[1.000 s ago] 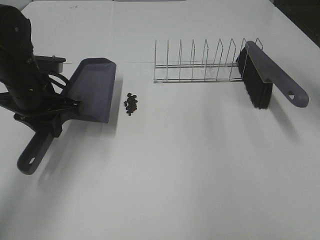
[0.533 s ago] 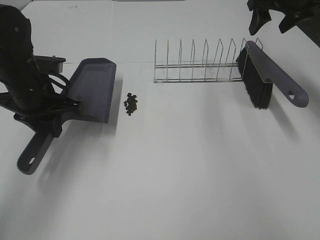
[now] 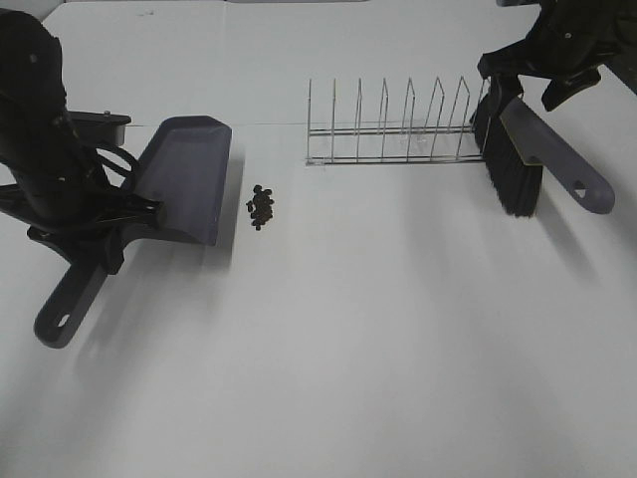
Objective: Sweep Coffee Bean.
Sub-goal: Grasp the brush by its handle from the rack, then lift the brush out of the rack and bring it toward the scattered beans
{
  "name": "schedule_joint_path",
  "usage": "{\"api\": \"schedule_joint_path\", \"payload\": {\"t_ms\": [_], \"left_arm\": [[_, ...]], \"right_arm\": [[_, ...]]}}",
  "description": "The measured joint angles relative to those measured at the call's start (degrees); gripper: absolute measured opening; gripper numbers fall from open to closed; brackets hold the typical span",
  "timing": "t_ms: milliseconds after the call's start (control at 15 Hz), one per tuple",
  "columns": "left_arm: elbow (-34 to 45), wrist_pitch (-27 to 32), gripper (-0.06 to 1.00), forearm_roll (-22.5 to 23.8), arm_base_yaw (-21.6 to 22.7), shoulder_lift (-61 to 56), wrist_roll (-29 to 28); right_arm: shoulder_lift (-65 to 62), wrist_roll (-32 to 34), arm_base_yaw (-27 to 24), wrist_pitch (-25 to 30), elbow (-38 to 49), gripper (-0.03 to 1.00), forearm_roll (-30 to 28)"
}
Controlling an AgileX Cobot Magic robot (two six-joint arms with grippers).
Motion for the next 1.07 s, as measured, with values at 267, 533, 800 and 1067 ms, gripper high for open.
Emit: {"api": "schedule_joint_path", "payload": {"t_ms": [267, 533, 800, 1067], "left_arm": [[0.0, 0.17, 0.26, -0.52, 0.0, 0.0, 0.0], [0.0, 0.63, 0.26, -0.52, 0.0, 0.0, 0.06], [0.0, 0.74, 0.26, -0.57, 0.0, 0.0, 0.06], [0.0, 0.92, 0.26, -0.57, 0.0, 0.0, 0.06]], "right_arm": [[2.98, 0.17, 0.0, -2.46, -0.06, 0.52, 0.0], [3.55, 1.95, -0.34, -2.01, -0.11, 0.28, -1.15], [2.46, 4.13, -0.23, -1.09, -0.29, 0.28, -1.09], [-4.3, 4.24, -0.17, -0.46, -0.29, 0.27, -0.92]]}}
